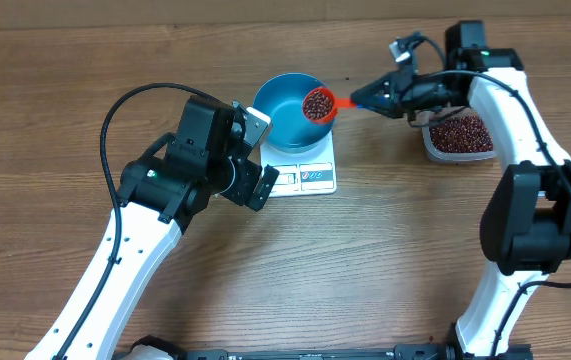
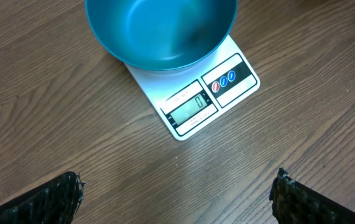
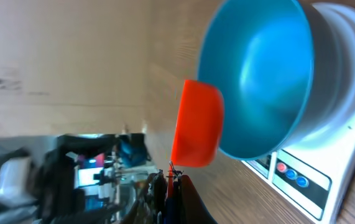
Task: Scoop item into bowl and weigh 150g on scale
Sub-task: 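Carry the filled scoop left over the blue bowl with the right gripper, then tip the scoop to pour beans into the blue bowl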
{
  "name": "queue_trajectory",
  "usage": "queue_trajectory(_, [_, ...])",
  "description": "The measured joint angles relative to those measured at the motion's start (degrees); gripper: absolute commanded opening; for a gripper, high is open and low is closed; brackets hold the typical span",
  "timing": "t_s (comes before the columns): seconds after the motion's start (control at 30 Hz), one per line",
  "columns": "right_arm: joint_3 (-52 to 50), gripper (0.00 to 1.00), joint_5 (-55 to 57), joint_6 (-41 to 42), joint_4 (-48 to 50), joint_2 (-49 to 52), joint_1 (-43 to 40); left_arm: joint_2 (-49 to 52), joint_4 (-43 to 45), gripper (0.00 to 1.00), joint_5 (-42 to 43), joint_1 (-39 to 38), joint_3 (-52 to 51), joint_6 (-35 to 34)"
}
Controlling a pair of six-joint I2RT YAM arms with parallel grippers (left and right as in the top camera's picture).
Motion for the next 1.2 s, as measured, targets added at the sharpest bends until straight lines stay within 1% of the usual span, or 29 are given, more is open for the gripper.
queue_trajectory(0.13, [2.56, 0.04, 7.39, 2.6, -0.39, 0.13, 3.19, 0.0, 0.0, 1.0, 0.0, 0.0, 0.0, 0.0])
queue_trajectory(0.33, [10.36, 0.04, 20.72, 4.26, -3.63, 0.15, 8.48, 0.0, 0.0, 1.0, 0.0, 0.0, -0.02, 0.0])
queue_trajectory(0.57, [18.05, 0.04, 40.83, 4.0, -6.19, 0.15, 15.61, 0.0, 0.0, 1.0, 0.0, 0.0, -0.02, 0.0])
queue_trajectory(0.67, [18.71, 0.04, 46.9, 3.61, -6.34, 0.15, 17.94, 0.0, 0.0, 1.0, 0.0, 0.0, 0.0, -0.02])
queue_trajectory(0.93, [18.73, 0.04, 65.2, -0.5, -6.43, 0.15, 25.11, 0.0, 0.0, 1.0, 0.0, 0.0, 0.0, 0.0])
queue_trajectory(1.1, [18.73, 0.04, 70.01, -2.19, -6.45, 0.15, 27.71, 0.0, 0.0, 1.0, 0.0, 0.0, 0.0, 0.0])
queue_trajectory(1.2, [18.73, 0.04, 71.23, -2.64, -6.45, 0.15, 27.85, 0.0, 0.0, 1.0, 0.0, 0.0, 0.0, 0.0])
